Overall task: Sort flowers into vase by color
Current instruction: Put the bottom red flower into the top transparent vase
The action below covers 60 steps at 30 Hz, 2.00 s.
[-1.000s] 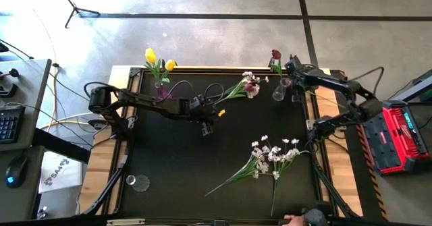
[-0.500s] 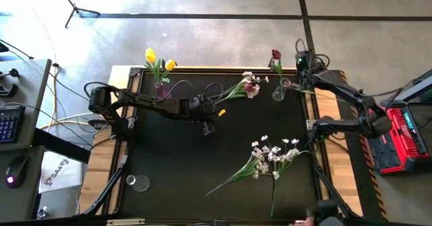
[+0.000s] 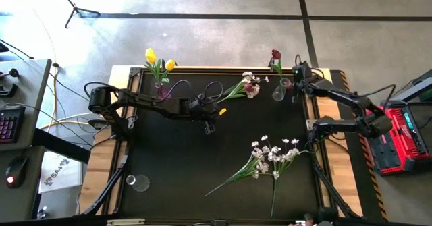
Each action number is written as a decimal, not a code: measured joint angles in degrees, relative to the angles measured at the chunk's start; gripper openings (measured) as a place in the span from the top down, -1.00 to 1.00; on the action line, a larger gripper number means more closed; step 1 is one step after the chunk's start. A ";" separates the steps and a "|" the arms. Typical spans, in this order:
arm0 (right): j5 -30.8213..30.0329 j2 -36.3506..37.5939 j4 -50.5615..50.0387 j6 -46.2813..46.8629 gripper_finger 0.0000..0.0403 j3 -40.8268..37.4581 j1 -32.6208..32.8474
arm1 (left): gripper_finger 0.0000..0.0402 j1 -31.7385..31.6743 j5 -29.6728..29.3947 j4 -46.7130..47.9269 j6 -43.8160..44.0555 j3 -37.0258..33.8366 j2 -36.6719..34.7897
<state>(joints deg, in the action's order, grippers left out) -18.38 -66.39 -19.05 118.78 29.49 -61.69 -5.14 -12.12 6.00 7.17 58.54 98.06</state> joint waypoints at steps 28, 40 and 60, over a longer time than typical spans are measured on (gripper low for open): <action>0.28 0.05 11.00 1.00 0.61 -6.13 3.82 | 0.21 0.93 1.37 1.21 -2.77 0.00 -0.02; -0.65 4.19 -1.45 1.07 0.61 -6.09 6.61 | 0.21 -1.90 1.29 0.21 -6.37 0.00 -0.02; -4.14 -7.64 9.96 9.21 0.61 -6.07 8.13 | 0.21 -2.59 3.25 1.30 -4.20 0.00 -0.02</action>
<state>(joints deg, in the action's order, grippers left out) -22.52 -74.03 -9.08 127.99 23.42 -53.56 -7.74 -8.87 7.31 2.97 58.54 98.04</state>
